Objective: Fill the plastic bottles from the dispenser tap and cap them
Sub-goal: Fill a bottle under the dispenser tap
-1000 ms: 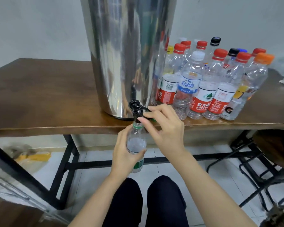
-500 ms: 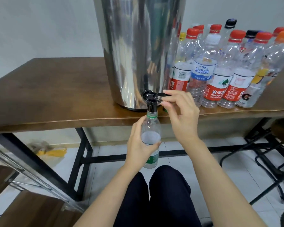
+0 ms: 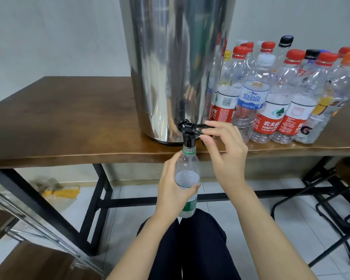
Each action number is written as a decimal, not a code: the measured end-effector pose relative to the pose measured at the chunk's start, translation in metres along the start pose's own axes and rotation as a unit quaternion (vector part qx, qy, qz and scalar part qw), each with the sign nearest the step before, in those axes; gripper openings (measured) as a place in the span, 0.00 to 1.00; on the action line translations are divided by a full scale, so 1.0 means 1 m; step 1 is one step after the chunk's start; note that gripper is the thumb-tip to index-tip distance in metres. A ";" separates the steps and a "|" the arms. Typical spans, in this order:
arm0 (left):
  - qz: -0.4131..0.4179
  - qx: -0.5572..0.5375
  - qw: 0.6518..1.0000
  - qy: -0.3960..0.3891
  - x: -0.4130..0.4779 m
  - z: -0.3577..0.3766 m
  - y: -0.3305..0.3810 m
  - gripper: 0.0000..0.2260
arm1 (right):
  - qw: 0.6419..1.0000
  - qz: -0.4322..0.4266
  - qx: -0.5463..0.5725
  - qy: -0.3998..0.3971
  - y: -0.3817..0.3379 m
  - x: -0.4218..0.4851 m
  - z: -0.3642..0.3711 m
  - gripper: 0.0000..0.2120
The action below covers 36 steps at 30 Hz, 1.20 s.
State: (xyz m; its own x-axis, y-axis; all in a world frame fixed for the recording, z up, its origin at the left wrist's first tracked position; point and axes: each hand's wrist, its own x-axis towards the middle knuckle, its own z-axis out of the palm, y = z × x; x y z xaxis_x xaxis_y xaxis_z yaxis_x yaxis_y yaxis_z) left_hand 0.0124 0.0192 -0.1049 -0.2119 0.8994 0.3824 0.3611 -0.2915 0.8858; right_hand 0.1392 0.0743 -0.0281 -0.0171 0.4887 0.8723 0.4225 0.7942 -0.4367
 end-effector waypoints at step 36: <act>-0.010 0.003 1.000 0.018 0.000 0.006 -0.003 0.40 | 0.997 0.021 0.071 -0.007 0.001 0.000 0.002 0.05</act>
State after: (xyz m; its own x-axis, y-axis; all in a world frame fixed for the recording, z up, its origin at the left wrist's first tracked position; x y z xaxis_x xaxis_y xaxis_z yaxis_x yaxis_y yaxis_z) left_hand 0.0164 0.0216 -0.1092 -0.2521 0.8928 0.3734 0.3609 -0.2713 0.8923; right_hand 0.1379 0.0758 -0.0285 -0.0160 0.5272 0.8496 0.2905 0.8155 -0.5006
